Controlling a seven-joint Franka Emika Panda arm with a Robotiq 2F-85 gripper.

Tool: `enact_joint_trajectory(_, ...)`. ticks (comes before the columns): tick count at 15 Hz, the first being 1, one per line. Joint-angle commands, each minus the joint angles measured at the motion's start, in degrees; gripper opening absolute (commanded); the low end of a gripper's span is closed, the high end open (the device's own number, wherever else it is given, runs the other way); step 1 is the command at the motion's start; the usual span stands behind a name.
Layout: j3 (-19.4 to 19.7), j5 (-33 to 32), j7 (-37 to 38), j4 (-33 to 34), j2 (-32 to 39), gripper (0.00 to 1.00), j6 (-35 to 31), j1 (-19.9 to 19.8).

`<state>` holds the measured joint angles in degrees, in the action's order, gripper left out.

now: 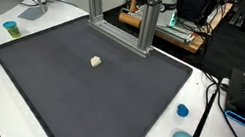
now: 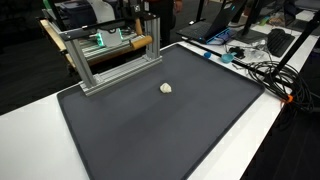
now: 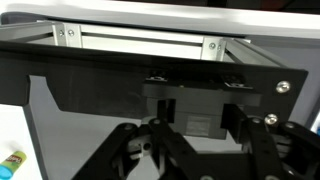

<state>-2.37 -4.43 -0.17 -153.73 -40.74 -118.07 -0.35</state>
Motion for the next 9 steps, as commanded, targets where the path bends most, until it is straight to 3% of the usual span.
enact_joint_trajectory(1, 0.12, 0.33, 0.10, 0.96, 0.43, 0.33, 2.41, 0.77)
enact_joint_trajectory(4, -0.63, -0.45, 1.72, 1.03, 0.89, 0.35, 1.96, 0.16)
enact_joint_trajectory(5, -0.44, -0.05, 1.98, 1.03, 1.11, 0.58, 1.82, 0.18)
enact_joint_trajectory(6, -0.21, 0.28, 2.04, 0.98, 1.21, 0.70, 1.57, 0.24)
enact_joint_trajectory(8, 0.04, 0.73, 2.50, 0.69, 1.24, 0.72, 0.99, 0.16)
enact_joint_trajectory(9, 0.24, 0.95, 2.57, 0.53, 1.24, 0.82, 0.60, 0.19)
